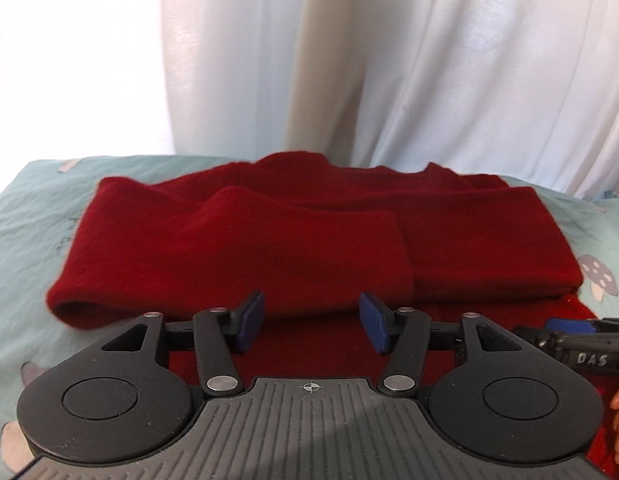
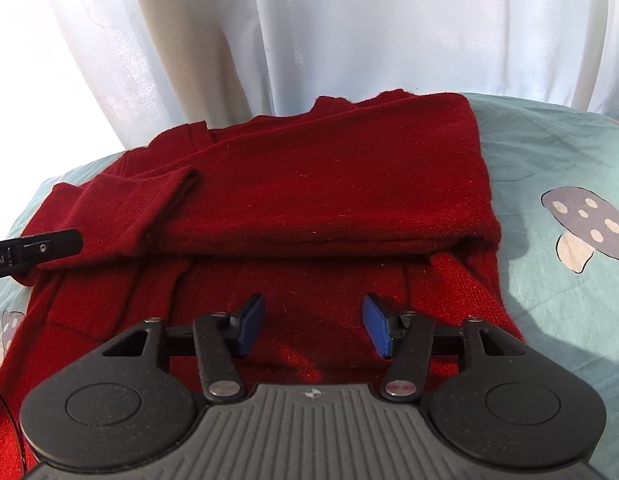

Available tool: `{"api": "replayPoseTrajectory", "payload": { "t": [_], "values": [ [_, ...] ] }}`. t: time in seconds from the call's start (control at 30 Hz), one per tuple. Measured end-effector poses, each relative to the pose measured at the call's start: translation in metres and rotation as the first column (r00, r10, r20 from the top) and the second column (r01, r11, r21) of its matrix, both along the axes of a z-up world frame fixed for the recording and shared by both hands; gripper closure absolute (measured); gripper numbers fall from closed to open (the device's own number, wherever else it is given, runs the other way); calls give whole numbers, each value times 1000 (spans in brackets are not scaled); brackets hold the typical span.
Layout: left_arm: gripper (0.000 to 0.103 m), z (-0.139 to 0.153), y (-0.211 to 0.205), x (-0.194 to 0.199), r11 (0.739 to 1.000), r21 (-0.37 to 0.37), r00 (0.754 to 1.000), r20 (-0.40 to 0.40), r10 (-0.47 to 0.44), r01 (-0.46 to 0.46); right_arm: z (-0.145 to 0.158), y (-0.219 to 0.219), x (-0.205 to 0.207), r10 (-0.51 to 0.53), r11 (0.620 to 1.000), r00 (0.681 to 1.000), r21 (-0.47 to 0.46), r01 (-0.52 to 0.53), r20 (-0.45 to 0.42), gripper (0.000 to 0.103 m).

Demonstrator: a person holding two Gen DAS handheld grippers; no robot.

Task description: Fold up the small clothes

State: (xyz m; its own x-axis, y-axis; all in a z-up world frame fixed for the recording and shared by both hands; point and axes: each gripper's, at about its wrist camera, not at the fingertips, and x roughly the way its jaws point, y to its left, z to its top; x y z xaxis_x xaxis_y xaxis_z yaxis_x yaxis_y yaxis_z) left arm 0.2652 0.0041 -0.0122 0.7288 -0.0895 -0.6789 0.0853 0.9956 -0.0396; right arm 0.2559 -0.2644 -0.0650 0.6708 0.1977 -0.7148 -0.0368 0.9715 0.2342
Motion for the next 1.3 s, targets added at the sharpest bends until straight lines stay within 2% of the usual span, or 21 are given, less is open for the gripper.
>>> {"api": "replayPoseTrajectory", "payload": {
  "t": [0.03, 0.1, 0.17, 0.23, 0.37, 0.4, 0.43, 0.5, 0.57, 0.7, 0.8, 0.83, 0.87, 0.9, 1.0, 1.1, 1.23, 1.3],
  "values": [
    [41, -2, 4, -2, 999, 25, 1000, -5, 29, -28, 0, -1, 1, 9, 1000, 1000, 9, -9, -2, 38],
    [41, -7, 20, -8, 994, 52, 995, -20, 97, -96, 0, 1, 2, 23, 1000, 1000, 19, -23, -8, 33],
    [41, -11, 38, -13, 987, 25, 986, -46, 160, -159, 4, 4, 3, 38, 999, 999, 22, -37, -26, 31],
    [41, -15, 53, -15, 975, -5, 972, -80, 220, -221, 10, 7, 4, 82, 992, 996, 99, -79, -24, 31],
    [41, -23, 72, -19, 954, -24, 949, -111, 294, -298, 18, 22, 23, 158, 943, 987, 301, -146, -15, 32],
    [41, -25, 75, -20, 951, -18, 946, -116, 304, -308, 17, 27, 31, 165, 931, 986, 333, -147, -25, 36],
    [41, -27, 77, -22, 948, -10, 942, -119, 314, -317, 15, 31, 40, 166, 921, 986, 362, -143, -33, 48],
    [41, -29, 82, -26, 944, -3, 937, -123, 327, -330, 10, 40, 56, 168, 911, 985, 390, -136, -49, 60],
    [41, -29, 86, -31, 941, -8, 934, -126, 334, -338, 3, 49, 68, 171, 905, 983, 406, -127, -73, 61],
    [40, -32, 89, -35, 940, -2, 932, -135, 337, -340, -6, 57, 82, 197, 856, 975, 502, -119, -105, 61],
    [38, -33, 89, -36, 940, -3, 931, -136, 339, -342, -9, 68, 91, 212, 857, 970, 500, -127, -117, 62],
    [38, -32, 90, -36, 939, -5, 930, -136, 341, -344, -11, 71, 93, 216, 856, 969, 501, -129, -119, 75],
    [38, -32, 91, -35, 938, -6, 929, -137, 342, -346, -11, 74, 94, 220, 855, 969, 500, -135, -115, 84],
    [38, -30, 91, -34, 938, -8, 930, -136, 341, -345, -11, 75, 95, 227, 855, 967, 498, -142, -114, 89],
    [38, -23, 92, -31, 938, 6, 931, -118, 345, -347, 1, 73, 89, 233, 865, 970, 469, -177, -64, 90],
    [36, -15, 91, -24, 940, 22, 937, -83, 340, -339, 24, 71, 78, 233, 885, 972, 410, -221, 21, 90],
    [36, -16, 93, -5, 937, 47, 933, -84, 349, -346, 53, 57, 68, 208, 926, 970, 296, -236, 124, 90],
    [36, -17, 92, 4, 939, 50, 935, -86, 343, -340, 59, 47, 66, 190, 948, 971, 231, -220, 145, 90]
  ]
}}
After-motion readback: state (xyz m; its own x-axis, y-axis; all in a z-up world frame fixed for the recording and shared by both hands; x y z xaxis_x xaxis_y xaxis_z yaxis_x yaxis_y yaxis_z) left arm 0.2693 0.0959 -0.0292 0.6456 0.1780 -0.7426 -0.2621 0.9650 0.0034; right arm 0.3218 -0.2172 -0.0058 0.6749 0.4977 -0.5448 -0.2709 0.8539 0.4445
